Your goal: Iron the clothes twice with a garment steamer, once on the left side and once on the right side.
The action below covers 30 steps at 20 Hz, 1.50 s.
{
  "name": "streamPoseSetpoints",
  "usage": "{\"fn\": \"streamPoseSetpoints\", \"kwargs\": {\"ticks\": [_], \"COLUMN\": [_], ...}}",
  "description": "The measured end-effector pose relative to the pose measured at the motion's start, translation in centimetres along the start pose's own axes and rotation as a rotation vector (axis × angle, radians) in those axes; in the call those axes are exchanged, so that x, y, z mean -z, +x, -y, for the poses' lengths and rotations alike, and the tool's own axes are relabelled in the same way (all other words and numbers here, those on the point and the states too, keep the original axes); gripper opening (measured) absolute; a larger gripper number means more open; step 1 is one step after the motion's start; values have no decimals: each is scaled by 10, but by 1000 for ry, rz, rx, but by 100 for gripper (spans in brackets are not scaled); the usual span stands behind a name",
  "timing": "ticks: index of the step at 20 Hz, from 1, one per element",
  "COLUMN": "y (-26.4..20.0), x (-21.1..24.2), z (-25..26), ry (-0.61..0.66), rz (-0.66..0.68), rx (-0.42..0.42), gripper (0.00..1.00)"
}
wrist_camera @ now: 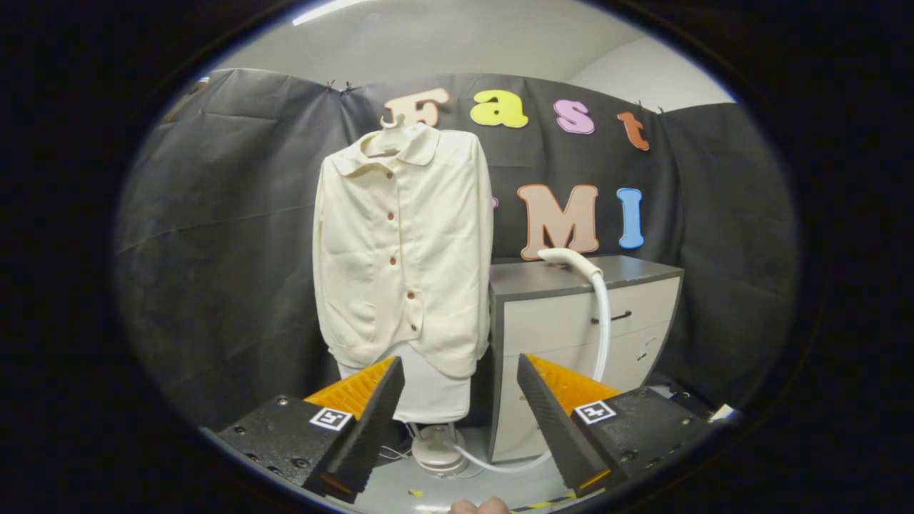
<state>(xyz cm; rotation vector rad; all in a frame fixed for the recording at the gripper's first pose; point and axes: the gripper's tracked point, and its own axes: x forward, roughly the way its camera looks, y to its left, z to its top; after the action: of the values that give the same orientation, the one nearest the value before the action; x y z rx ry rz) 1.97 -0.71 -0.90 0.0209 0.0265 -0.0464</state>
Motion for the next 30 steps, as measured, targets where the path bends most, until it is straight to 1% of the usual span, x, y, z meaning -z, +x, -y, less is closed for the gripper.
{"fn": "streamPoseSetpoints", "kwargs": {"ticks": [8,10,13,16,18,23,28,30], "y": [5,9,20,38,52,76,90,95], "x": [9,8,6,8,-3,-2,-8,-13], "z": [10,24,49,83,105,151,175,183], "ry": [9,3,27,4,5,26,49,38], "rz": [-25,-25,-18,-51,-29,-53,-50,-32], "rx": [70,94,105,104,98,65,19,10], "gripper": [97,97,99,99,99,98,98,97]}}
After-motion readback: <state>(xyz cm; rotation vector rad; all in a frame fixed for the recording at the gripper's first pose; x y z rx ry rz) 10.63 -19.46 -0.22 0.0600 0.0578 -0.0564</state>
